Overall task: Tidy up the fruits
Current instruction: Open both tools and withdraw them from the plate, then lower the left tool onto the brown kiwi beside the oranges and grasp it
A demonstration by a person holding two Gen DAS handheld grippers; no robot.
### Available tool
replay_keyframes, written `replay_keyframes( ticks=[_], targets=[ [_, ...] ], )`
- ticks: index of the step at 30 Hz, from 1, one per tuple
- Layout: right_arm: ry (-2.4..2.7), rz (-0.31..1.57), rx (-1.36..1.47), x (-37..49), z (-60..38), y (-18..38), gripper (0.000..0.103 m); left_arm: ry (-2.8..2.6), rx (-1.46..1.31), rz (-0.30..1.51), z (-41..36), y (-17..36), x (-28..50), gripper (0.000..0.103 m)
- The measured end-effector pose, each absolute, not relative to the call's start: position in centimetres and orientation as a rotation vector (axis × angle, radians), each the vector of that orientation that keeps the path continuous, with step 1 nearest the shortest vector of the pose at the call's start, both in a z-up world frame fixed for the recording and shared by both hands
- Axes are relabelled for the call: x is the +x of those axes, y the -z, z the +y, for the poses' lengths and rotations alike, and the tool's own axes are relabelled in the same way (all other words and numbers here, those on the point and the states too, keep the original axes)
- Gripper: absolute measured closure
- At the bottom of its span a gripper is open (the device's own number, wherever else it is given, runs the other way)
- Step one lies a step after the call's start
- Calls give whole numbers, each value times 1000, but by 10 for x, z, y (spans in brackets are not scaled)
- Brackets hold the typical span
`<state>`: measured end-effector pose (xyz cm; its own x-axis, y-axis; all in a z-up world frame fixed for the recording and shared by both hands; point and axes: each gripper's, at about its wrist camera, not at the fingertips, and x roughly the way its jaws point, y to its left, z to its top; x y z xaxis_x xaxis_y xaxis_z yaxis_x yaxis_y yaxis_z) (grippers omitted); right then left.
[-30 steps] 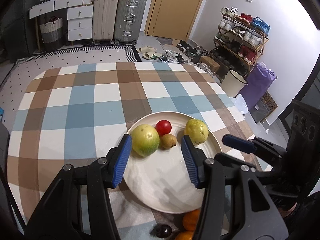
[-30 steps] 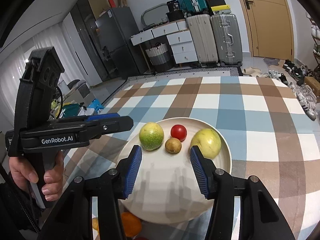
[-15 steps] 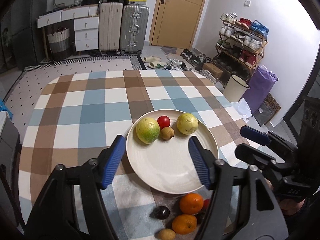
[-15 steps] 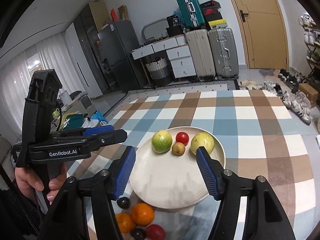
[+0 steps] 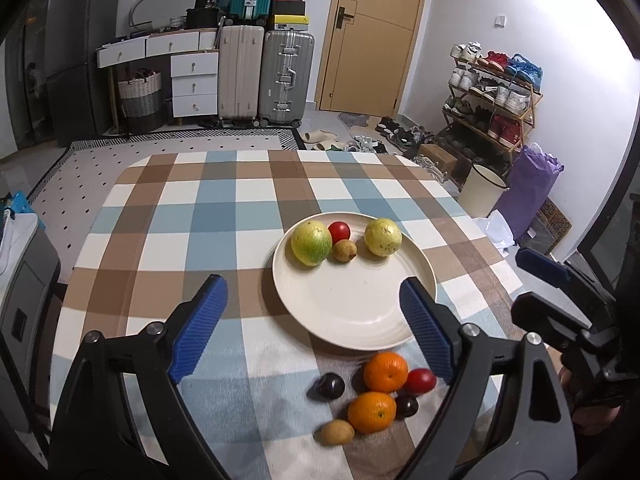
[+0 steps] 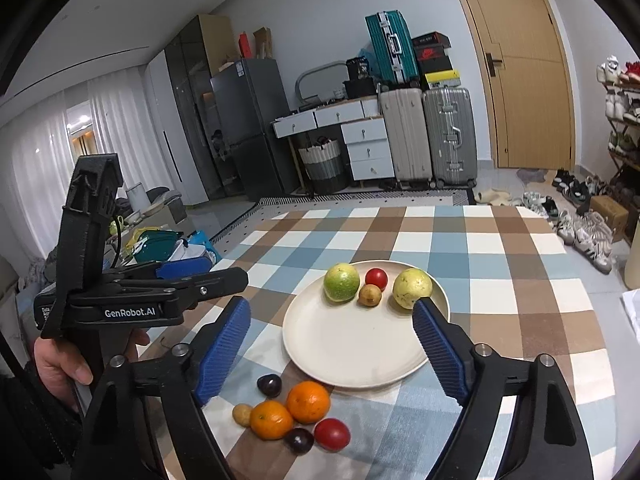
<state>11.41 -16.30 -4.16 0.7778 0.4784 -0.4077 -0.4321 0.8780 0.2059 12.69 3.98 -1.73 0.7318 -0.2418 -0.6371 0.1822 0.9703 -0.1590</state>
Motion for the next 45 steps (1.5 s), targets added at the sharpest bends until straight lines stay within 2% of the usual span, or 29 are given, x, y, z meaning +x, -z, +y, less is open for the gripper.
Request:
replay_keyframes(
  ticks=[5, 8, 13, 26, 45],
  targets=[
    [-484, 465, 99, 100, -161, 44, 11, 209, -79, 708, 38, 16, 110, 10],
    [-480, 472, 99, 93, -160, 45, 11, 189, -87, 695, 39, 15, 101, 1],
    [-474, 468, 98, 82, -159, 48, 7, 160, -75, 683, 39, 14, 88, 1],
    [-470, 491, 89, 68, -154, 59, 7, 151, -98, 702, 43, 27, 72, 1],
    [-466, 564, 103, 71, -160, 89, 7, 188, -113, 864, 46, 99, 82, 1]
  ],
)
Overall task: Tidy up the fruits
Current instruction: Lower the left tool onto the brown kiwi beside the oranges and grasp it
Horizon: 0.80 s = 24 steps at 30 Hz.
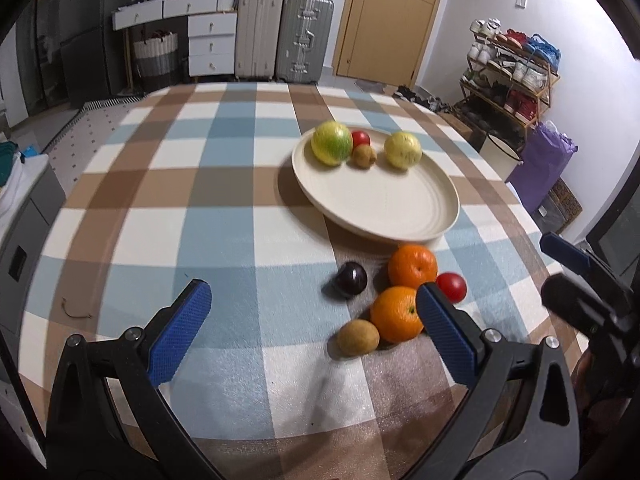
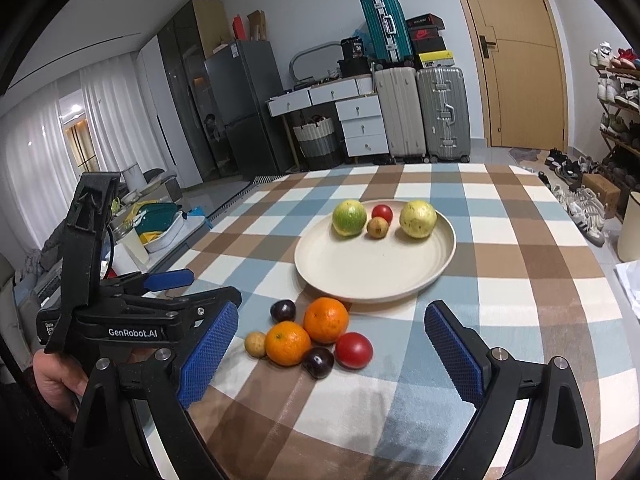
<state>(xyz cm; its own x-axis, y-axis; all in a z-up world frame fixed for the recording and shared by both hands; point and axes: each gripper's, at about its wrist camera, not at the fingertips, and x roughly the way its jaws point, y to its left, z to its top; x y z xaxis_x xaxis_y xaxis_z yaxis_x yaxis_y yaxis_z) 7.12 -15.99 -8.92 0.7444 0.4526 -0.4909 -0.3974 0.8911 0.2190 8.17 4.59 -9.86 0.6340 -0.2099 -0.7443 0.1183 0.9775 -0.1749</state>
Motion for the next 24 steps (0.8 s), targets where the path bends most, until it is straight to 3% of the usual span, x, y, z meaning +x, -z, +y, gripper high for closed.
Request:
replay_keyframes(
  ticks=[7, 12, 19, 24],
  targets=[
    [-458, 581, 125, 76, -166, 98, 7, 249, -161, 908, 52, 121, 88, 3],
    [-458, 590, 130, 77, -167, 101, 7, 274, -173, 936, 55, 132, 89, 17],
    [-457, 596, 135, 78, -169, 104, 7, 306, -137, 957, 49, 142, 90, 25],
    [-457, 603, 140, 79, -169, 106, 7, 343, -141, 956, 47, 141, 91, 38]
  ],
)
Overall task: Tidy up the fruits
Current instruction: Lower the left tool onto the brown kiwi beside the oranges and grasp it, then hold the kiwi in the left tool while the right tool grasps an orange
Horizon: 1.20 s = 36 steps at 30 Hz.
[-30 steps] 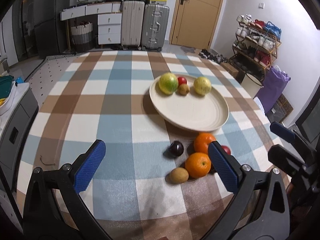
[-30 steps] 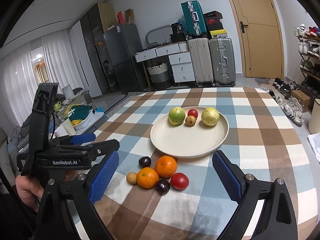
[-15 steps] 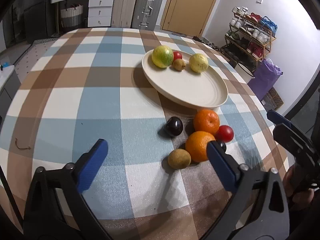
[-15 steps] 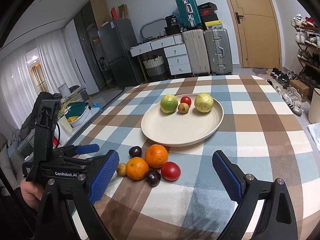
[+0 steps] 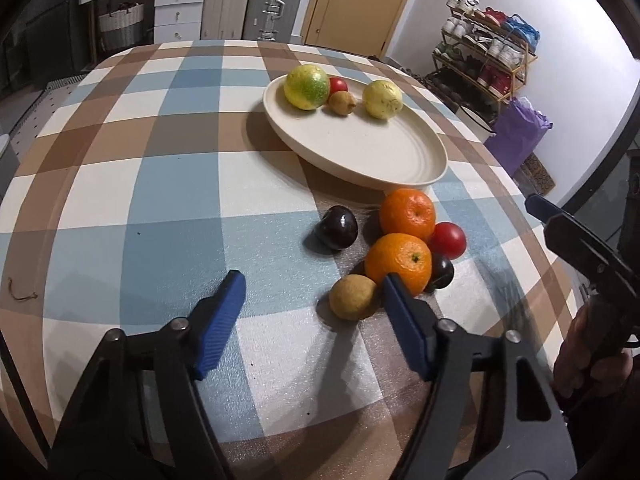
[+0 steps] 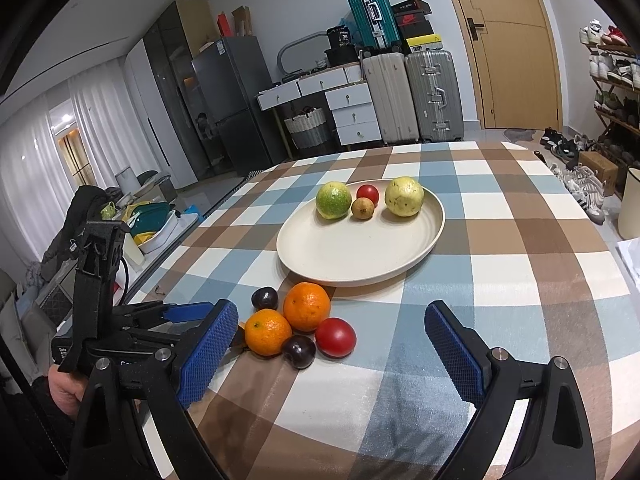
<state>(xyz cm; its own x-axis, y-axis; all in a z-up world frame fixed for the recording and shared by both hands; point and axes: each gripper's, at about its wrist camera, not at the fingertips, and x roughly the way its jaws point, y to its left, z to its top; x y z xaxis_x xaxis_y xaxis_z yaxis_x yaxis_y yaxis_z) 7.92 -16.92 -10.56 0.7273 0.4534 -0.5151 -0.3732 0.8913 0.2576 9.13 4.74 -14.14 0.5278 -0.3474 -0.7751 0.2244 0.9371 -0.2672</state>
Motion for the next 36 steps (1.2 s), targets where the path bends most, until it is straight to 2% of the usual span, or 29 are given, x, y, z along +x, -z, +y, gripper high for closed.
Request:
replay_keyframes(
  ticks=[1, 3, 6, 8, 9, 36],
  targets=[
    [-458, 603, 140, 79, -169, 106, 7, 355, -147, 958, 48, 141, 91, 41],
    [-457, 605, 141, 79, -169, 106, 7, 389, -164, 962, 48, 141, 90, 55],
    [-458, 606, 143, 78, -169, 106, 7, 438, -190, 965, 47, 142, 91, 65],
    [-459, 607, 145, 78, -169, 106, 7, 472, -209, 965, 46, 142, 90, 77],
    [-459, 607, 144, 78, -169, 106, 7, 484, -214, 968, 46, 142, 89, 79],
    [-526, 655, 123, 81, -144, 116, 7, 435, -255, 906, 86, 124, 71, 80]
  ],
)
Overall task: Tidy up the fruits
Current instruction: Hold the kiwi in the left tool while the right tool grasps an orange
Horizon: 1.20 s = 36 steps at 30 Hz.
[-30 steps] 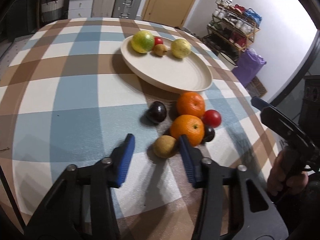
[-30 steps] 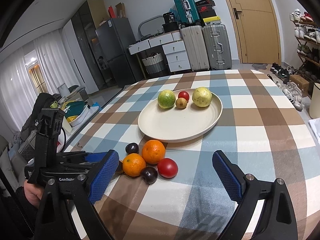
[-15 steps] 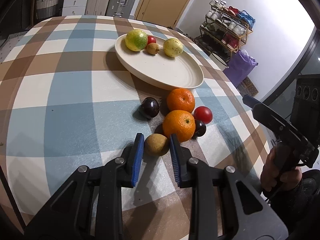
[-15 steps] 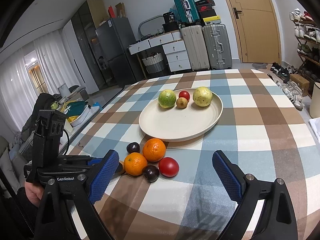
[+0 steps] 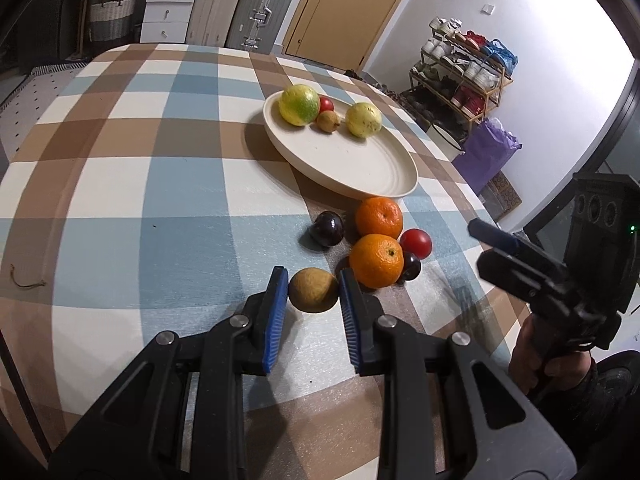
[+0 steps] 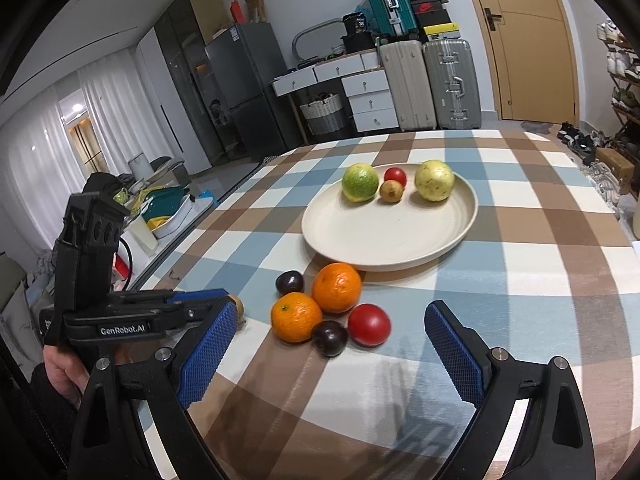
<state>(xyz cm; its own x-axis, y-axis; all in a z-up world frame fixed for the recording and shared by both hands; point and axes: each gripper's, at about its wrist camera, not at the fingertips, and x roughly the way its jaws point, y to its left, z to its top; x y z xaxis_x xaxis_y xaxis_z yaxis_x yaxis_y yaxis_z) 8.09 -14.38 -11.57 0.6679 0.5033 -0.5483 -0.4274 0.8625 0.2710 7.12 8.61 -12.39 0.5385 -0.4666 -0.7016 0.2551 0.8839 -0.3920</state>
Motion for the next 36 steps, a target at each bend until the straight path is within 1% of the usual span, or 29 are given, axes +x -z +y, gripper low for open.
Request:
replay_keyframes(
  ticks=[15, 24, 29, 31, 33, 36],
  targets=[
    [-564, 744, 50, 95, -104, 134, 7, 400, -251, 866, 103, 112, 64, 80],
    [-549, 701, -55, 90, -83, 128, 7, 412, -278, 867, 111, 115, 62, 80],
    [-539, 708, -92, 92, -75, 130, 7, 416, -289, 868, 114, 117, 63, 80],
    [-536, 721, -109, 93, -70, 132, 11, 417, -294, 868, 116, 118, 64, 80],
    [-537, 736, -132, 94, -65, 134, 21, 417, -296, 868, 116, 119, 64, 80],
    [-528, 751, -174, 95, -58, 139, 27, 418, -300, 870, 118, 120, 64, 80]
  ],
)
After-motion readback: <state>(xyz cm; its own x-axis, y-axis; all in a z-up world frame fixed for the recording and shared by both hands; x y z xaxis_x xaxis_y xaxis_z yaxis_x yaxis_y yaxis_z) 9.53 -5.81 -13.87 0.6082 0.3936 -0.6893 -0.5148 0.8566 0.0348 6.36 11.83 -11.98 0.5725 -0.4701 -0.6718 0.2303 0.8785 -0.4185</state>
